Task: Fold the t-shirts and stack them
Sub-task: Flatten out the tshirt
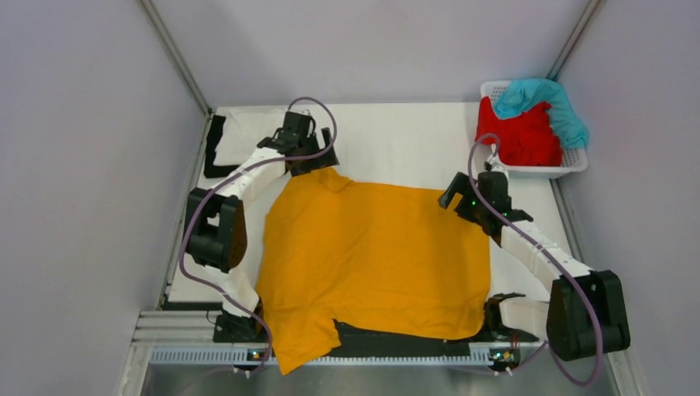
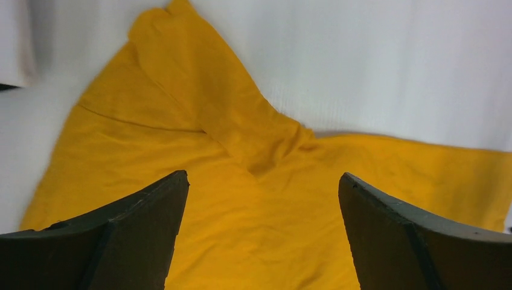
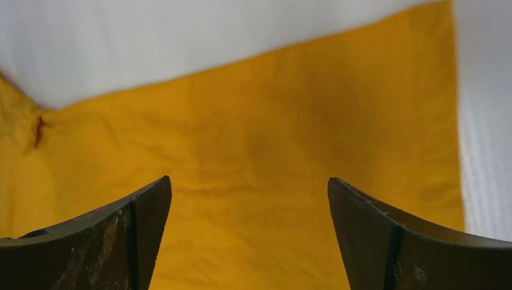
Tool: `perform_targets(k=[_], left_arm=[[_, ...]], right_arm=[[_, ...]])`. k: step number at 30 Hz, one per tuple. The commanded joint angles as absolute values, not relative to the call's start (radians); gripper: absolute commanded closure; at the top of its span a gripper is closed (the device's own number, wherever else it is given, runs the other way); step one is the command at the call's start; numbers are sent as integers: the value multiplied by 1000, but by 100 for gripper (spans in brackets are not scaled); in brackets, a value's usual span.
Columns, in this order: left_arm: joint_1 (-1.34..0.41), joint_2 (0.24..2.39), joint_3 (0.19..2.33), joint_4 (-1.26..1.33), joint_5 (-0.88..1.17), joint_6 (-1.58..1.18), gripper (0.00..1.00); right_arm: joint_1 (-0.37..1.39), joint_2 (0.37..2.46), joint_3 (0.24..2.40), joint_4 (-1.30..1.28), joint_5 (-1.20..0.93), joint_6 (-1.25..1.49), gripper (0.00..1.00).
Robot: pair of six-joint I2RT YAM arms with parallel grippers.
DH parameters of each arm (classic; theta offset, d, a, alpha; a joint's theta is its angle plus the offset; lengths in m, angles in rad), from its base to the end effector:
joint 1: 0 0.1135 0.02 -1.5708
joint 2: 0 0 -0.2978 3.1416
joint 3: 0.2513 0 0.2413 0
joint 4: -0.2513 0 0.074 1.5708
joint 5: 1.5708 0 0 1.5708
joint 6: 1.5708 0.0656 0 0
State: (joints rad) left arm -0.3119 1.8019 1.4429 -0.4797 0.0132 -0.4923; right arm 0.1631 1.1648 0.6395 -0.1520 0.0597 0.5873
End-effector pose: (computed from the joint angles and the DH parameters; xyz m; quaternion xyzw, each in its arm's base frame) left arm 0.4008 -0.1301 0.2736 -0.0817 0.9301 -0.1457 0.3270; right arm 0.2408 0.0357 0.2344 0.2024 0.8785 0.1332 0.4117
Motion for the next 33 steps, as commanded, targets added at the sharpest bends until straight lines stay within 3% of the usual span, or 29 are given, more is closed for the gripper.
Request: perform_targets(k=[1, 10, 25, 33], left_arm=[[-315, 1802, 1323, -330, 161, -611, 1], [-316, 1932, 1349, -263, 212, -658, 1], [-316, 2047, 1463, -201, 262, -705, 1], [-316, 2142, 1664, -175, 281, -736, 1]], right_arm=[[220, 1189, 550, -10, -145, 595, 1], [250, 1359, 525, 32, -110, 597, 1], [250, 1453, 533, 16, -58, 575, 1], [249, 1472, 546, 2, -35, 561, 1]])
